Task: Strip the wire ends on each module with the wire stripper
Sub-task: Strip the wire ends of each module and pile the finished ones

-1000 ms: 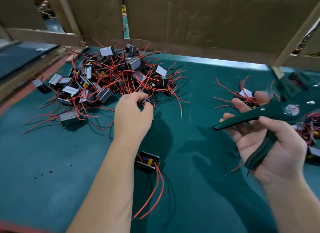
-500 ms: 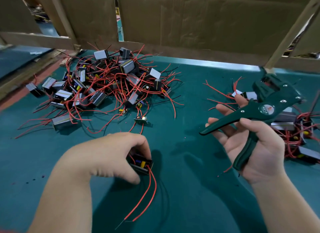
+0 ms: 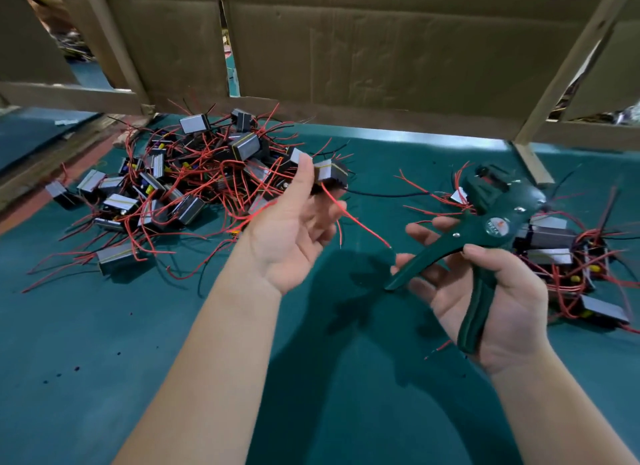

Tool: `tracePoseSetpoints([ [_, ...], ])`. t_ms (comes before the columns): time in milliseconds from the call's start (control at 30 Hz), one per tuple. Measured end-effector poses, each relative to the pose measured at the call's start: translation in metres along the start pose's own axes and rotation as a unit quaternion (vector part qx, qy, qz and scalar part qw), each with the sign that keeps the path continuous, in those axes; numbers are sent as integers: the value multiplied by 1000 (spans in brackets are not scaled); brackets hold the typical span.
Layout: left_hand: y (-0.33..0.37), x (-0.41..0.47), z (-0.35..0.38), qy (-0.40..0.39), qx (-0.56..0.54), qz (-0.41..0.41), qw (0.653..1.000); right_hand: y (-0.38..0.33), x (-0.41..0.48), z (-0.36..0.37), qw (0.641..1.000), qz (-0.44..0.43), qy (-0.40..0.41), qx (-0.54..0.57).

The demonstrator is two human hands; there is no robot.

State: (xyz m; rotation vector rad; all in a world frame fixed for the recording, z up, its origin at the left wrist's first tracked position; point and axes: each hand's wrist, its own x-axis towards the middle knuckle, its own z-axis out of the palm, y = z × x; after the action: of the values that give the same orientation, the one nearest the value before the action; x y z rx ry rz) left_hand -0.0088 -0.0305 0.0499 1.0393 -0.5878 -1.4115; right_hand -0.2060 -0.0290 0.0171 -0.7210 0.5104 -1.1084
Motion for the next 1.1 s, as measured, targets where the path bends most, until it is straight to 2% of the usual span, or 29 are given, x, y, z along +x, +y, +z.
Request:
tracePoseSetpoints([
  [167, -26, 7, 0, 69, -98, -12, 993, 1, -6, 7, 993, 84, -75, 44],
  [333, -33, 9, -3, 70, -119, 21, 990, 5, -9, 11, 983, 117, -137, 43],
  [500, -40, 11, -6, 85, -45, 58, 994, 8, -8, 10, 986, 92, -126, 56],
  [667, -44, 13, -10, 130, 66, 111, 983, 3, -8, 9, 986, 90, -118, 73],
  [900, -46, 9, -6, 7, 23, 25, 999, 0, -8, 9, 991, 62, -89, 76],
  [1100, -47, 7, -1, 13, -147, -25, 989, 1, -6, 8, 991, 80, -72, 79],
])
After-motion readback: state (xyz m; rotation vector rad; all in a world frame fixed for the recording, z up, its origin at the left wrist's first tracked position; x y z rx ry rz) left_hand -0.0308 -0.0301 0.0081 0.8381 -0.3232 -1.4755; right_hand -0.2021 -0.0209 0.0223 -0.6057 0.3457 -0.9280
